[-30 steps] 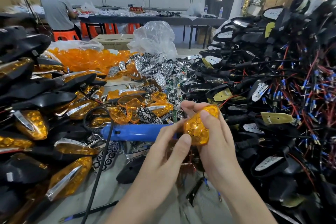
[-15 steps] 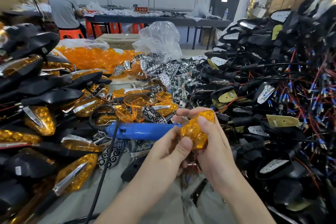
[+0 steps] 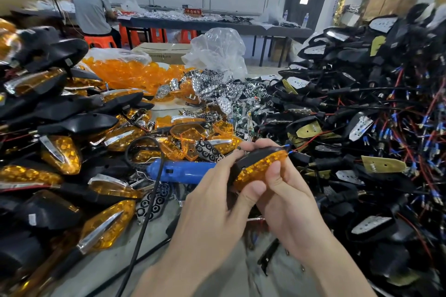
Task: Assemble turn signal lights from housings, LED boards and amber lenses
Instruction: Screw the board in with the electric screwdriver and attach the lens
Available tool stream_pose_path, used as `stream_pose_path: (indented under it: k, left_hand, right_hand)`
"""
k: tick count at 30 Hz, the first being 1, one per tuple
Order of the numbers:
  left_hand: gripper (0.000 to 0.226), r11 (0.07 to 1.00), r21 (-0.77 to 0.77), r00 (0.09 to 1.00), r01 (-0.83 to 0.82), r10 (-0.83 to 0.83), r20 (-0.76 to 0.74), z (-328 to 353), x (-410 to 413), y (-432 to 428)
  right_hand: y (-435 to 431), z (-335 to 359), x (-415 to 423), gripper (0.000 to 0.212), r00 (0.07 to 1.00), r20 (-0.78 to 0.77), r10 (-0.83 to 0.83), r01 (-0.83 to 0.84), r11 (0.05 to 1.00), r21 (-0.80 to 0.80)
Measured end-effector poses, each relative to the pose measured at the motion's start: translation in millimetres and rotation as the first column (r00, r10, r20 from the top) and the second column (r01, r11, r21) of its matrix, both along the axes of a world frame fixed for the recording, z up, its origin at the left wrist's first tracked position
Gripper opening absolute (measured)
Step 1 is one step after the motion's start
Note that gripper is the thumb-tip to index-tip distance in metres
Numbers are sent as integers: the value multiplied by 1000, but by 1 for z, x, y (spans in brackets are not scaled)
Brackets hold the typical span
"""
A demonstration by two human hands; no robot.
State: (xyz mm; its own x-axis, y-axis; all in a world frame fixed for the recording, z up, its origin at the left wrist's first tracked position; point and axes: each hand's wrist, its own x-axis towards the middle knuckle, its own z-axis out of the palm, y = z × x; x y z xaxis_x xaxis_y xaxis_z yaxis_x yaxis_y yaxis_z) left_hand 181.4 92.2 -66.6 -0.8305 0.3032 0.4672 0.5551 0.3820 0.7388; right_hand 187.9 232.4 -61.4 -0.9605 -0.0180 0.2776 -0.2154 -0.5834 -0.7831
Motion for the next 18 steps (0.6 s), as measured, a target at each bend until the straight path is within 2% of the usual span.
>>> stream_pose_path:
  k: [8,10,11,13,14,15,16,18]
  left_hand:
    - [40,996,70,999,-53,53,-7,3,-2,2]
    - [35,991,132,999,17,-21,35,5,-1,1]
    - [35,976,206,987,75,-103,126,5,1,-3]
    - [41,915,375,863,151,-307,401,14,1,4]
    - [46,905,406,770,124,-346,536,20,-2,11]
    - [47,883,453,665,123,-412,622,20,-3,18]
    - [44,848,510,601,144,-484,636,16,-1,19]
    - [47,854,506,553,123,-482,679,12,-1,23]
  right_hand:
    - [-1,-3,-1,30,997,-29,-71,74,988,132]
    - [2,1,1,25,990,-41,-136,141,972,189]
    - [3,3,2,22,987,-44,-157,162,965,206]
    - [3,7,5,13,986,-25,-166,167,960,226]
    - [2,7,6,9,988,-7,-155,152,963,222]
    - [0,7,6,14,988,8,-155,150,969,195]
    - [-1,7,5,28,986,14,-167,163,975,152]
    - [-5,7,2,48,972,58,-227,225,973,43]
